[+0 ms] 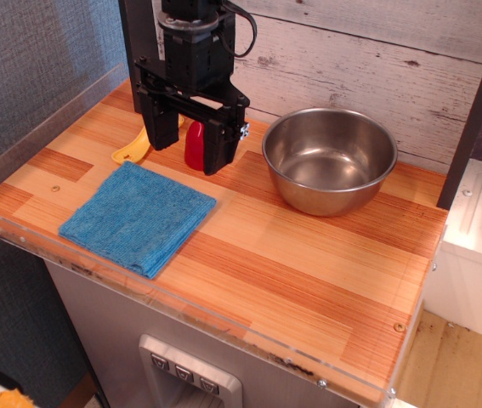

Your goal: Place the red item close to the bottom right hand side of the table.

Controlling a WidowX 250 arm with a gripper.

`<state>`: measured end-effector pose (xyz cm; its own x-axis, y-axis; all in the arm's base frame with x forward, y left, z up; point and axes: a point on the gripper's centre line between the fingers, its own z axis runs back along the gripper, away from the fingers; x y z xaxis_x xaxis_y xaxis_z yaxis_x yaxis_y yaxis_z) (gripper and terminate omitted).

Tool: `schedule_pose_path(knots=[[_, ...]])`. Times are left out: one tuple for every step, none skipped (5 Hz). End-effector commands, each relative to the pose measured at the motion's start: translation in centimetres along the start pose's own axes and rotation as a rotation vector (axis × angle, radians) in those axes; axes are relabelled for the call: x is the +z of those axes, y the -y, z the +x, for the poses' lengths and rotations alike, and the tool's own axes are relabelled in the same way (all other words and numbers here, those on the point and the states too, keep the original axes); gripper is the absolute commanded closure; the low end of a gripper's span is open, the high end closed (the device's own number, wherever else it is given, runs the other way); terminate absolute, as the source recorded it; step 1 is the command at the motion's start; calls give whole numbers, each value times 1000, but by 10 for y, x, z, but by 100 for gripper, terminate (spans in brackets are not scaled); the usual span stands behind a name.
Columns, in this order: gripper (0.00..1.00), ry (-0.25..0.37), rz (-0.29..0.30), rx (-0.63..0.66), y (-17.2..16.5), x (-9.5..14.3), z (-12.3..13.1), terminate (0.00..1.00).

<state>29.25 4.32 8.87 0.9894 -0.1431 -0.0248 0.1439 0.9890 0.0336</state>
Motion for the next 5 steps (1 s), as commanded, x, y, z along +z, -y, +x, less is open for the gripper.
schedule_pose_path(knots=[[0, 0, 0, 0, 0, 0, 0, 0], [0, 21, -1, 28, -13, -1, 13, 0], [0, 47, 5, 39, -24, -7, 27, 0], [0, 80, 18, 29, -30, -13, 39, 0], [0, 89, 35, 55, -38, -24, 50, 0]])
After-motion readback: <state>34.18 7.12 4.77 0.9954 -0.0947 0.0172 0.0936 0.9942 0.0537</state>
